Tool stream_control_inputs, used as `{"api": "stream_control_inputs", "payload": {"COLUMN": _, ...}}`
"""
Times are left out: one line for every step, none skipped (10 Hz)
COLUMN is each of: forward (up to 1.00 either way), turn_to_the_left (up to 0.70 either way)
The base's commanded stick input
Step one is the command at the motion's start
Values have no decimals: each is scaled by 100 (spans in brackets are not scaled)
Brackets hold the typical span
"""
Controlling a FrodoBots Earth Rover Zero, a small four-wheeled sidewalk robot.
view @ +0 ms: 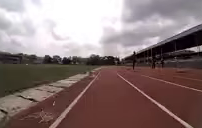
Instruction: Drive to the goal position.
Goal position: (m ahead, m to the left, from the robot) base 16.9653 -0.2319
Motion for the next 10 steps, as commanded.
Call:
{"api": "stream_control_inputs", "payload": {"forward": 70, "turn_to_the_left": 0}}
{"api": "stream_control_inputs", "payload": {"forward": 70, "turn_to_the_left": 0}}
{"api": "stream_control_inputs", "payload": {"forward": 70, "turn_to_the_left": 0}}
{"api": "stream_control_inputs", "payload": {"forward": 70, "turn_to_the_left": 0}}
{"api": "stream_control_inputs", "payload": {"forward": 70, "turn_to_the_left": -5}}
{"api": "stream_control_inputs", "payload": {"forward": 70, "turn_to_the_left": 0}}
{"api": "stream_control_inputs", "payload": {"forward": 70, "turn_to_the_left": 0}}
{"api": "stream_control_inputs", "payload": {"forward": 70, "turn_to_the_left": 0}}
{"api": "stream_control_inputs", "payload": {"forward": 70, "turn_to_the_left": 0}}
{"api": "stream_control_inputs", "payload": {"forward": 70, "turn_to_the_left": 0}}
